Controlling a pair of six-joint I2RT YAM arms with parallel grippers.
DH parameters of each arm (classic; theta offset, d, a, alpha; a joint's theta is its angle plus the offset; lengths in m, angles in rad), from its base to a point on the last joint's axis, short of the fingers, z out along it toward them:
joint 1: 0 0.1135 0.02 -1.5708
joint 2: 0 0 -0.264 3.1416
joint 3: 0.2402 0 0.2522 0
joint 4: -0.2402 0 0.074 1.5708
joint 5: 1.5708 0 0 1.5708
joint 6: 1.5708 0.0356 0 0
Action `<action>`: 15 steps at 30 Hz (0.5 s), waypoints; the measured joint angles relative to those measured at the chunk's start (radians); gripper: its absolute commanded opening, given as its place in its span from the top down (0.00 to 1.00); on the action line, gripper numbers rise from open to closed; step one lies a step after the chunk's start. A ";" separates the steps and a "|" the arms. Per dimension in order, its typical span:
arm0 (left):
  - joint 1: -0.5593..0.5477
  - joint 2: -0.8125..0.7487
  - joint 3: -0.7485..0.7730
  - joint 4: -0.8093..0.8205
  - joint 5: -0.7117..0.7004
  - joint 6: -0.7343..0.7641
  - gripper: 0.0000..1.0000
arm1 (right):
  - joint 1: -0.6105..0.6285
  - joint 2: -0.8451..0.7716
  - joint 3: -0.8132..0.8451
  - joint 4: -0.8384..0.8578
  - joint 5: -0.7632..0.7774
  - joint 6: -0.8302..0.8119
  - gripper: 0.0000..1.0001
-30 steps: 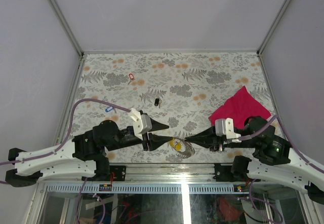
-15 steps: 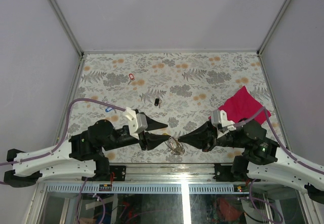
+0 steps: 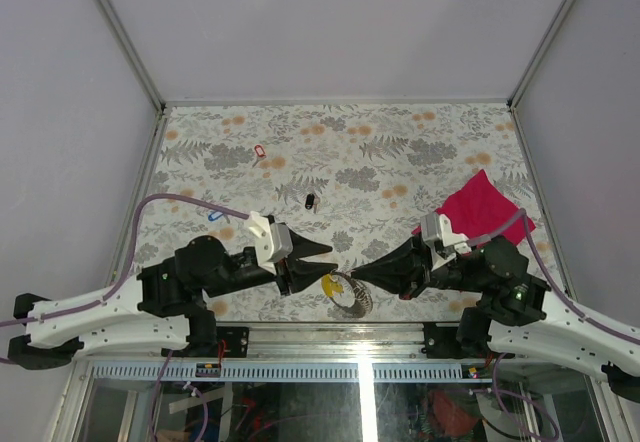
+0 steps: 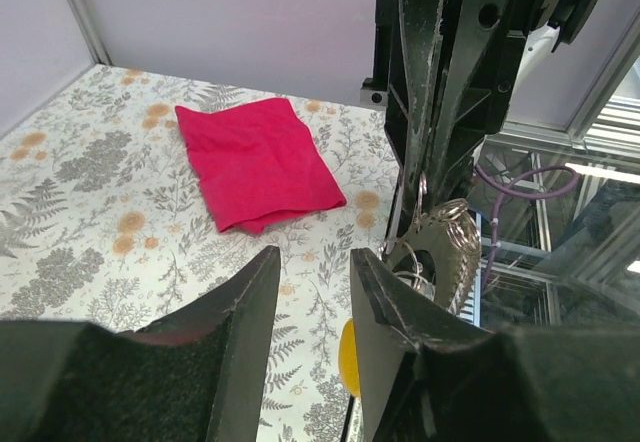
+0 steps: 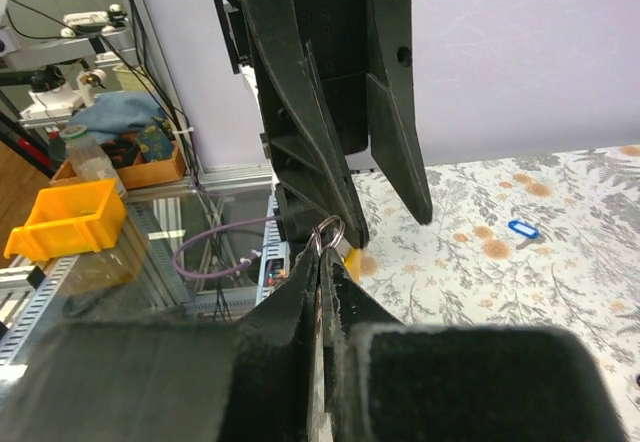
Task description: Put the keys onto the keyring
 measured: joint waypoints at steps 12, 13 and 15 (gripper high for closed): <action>0.000 -0.061 0.000 0.002 -0.038 0.005 0.57 | 0.000 -0.072 0.059 -0.125 0.095 -0.095 1.00; 0.000 -0.059 -0.002 0.005 -0.040 0.005 0.57 | 0.000 -0.072 0.060 -0.125 0.100 -0.098 1.00; 0.000 -0.051 -0.009 0.011 -0.046 0.005 0.57 | 0.000 -0.071 0.060 -0.125 0.105 -0.102 1.00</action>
